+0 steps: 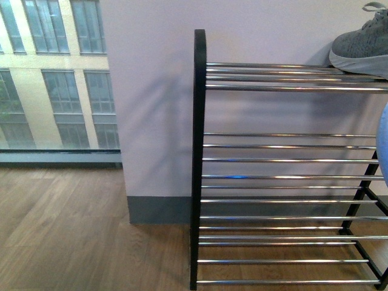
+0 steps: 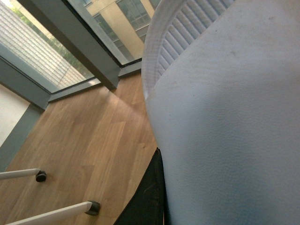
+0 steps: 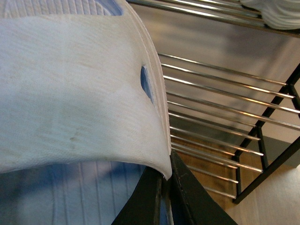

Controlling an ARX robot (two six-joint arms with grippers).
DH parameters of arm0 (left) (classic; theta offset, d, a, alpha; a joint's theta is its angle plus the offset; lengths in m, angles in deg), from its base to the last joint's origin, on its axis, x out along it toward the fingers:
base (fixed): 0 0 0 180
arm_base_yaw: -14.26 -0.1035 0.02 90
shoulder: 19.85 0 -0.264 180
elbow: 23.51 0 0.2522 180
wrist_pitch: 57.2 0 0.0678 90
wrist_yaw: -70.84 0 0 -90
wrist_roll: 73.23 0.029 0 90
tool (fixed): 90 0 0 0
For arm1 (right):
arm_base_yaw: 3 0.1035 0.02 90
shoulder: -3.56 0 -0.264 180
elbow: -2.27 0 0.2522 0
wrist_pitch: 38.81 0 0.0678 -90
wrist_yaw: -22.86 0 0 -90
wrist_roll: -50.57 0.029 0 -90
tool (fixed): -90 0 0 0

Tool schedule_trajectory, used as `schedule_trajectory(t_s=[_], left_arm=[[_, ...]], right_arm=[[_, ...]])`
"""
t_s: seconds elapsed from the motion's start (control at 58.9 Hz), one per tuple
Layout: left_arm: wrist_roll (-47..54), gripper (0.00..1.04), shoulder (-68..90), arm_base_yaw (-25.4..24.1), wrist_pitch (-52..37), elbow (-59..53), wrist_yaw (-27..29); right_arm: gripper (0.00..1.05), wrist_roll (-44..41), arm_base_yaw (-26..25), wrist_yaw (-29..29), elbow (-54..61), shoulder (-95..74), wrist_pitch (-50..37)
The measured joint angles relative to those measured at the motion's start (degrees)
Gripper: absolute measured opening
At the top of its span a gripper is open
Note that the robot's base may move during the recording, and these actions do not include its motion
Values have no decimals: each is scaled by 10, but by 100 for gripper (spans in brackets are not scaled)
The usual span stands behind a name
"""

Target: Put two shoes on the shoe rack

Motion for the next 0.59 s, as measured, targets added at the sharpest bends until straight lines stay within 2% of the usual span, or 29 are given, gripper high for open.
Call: schedule_trajectory(t_s=[0.594], left_arm=[[0,2,0,1,0,0,0]], right_arm=[[2,0,0,0,3,0,1]])
